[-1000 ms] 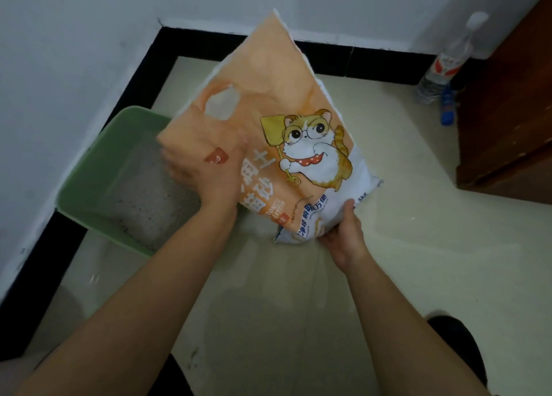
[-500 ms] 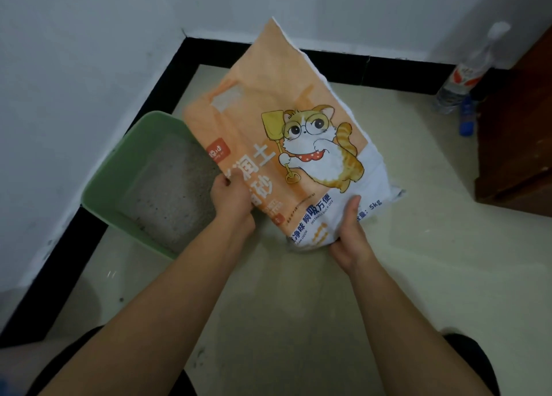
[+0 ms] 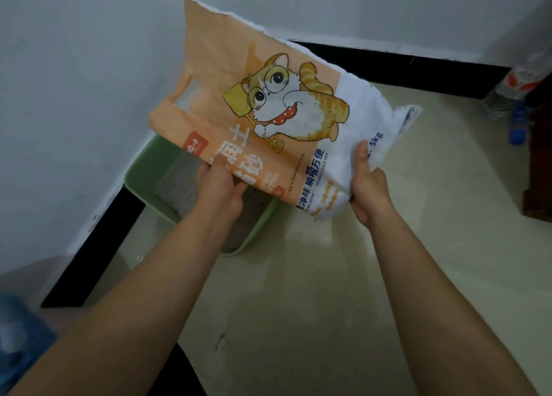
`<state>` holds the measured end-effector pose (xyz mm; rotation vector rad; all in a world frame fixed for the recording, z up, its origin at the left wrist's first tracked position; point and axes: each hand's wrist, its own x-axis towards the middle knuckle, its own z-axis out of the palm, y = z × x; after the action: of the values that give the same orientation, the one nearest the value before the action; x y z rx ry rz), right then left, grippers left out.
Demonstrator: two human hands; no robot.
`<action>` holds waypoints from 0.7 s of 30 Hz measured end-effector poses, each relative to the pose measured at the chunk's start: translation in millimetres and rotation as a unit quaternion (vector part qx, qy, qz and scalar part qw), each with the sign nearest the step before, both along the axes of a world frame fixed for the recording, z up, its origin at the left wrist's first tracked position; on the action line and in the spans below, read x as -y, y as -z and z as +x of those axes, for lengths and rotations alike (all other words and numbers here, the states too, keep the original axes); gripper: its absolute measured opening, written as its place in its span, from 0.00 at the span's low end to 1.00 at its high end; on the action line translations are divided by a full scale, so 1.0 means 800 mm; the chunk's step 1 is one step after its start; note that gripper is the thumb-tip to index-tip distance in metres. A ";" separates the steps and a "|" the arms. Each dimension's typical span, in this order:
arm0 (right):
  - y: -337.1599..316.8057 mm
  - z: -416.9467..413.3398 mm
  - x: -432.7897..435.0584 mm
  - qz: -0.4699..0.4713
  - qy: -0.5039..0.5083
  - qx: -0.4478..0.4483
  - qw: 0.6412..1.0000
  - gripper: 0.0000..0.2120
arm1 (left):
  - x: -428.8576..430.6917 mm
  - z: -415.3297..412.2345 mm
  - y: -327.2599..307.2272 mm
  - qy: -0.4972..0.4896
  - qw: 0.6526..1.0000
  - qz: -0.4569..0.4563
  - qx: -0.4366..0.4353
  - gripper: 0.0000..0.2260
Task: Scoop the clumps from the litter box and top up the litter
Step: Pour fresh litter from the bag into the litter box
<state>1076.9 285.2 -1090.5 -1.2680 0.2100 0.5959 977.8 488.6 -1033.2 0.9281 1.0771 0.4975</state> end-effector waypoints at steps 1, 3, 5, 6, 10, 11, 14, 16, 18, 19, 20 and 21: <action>-0.003 0.001 -0.008 -0.014 0.003 0.007 1.000 0.38 | -0.003 -0.003 0.001 -0.011 1.000 0.005 0.000 0.11; -0.004 0.002 -0.022 -0.023 0.004 0.021 1.000 0.34 | -0.010 -0.010 0.002 -0.038 0.999 0.018 -0.004 0.10; 0.002 0.002 -0.036 0.001 -0.023 0.038 0.999 0.26 | -0.018 -0.019 0.005 -0.064 0.997 0.030 -0.009 0.10; 0.008 0.001 -0.042 0.030 -0.050 0.038 0.998 0.20 | -0.022 -0.024 0.008 -0.072 0.997 0.032 -0.009 0.09; 0.051 -0.009 -0.043 0.147 -0.103 -0.036 0.983 0.28 | -0.034 -0.042 0.025 -0.068 0.997 0.014 -0.022 0.09; 0.062 -0.012 -0.040 0.151 -0.104 -0.049 0.982 0.30 | -0.036 -0.043 0.026 -0.063 0.997 0.017 -0.027 0.09; 0.093 -0.025 -0.033 0.091 -0.098 -0.059 0.989 0.24 | -0.041 -0.043 0.030 -0.063 0.997 0.020 -0.035 0.10; 0.106 -0.038 -0.038 0.052 -0.133 -0.071 0.987 0.26 | -0.041 -0.044 0.034 -0.065 0.997 0.014 -0.040 0.10; 0.111 -0.049 -0.051 0.023 -0.145 -0.074 0.986 0.29 | -0.041 -0.044 0.041 -0.067 0.997 0.011 -0.042 0.10; 0.109 -0.053 -0.059 0.010 -0.127 -0.066 0.990 0.28 | -0.042 -0.044 0.044 -0.069 0.997 0.011 -0.043 0.10; 0.107 -0.056 -0.066 -0.005 -0.099 -0.055 0.994 0.26 | -0.043 -0.044 0.048 -0.074 0.996 0.007 -0.043 0.10; 0.103 -0.057 -0.073 -0.017 -0.063 -0.048 0.997 0.23 | -0.045 -0.042 0.051 -0.079 0.996 0.001 -0.045 0.10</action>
<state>1031.1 343.4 -1172.9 -1.2940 0.2213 0.7653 943.9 525.0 -1074.0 0.8779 1.2380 0.5926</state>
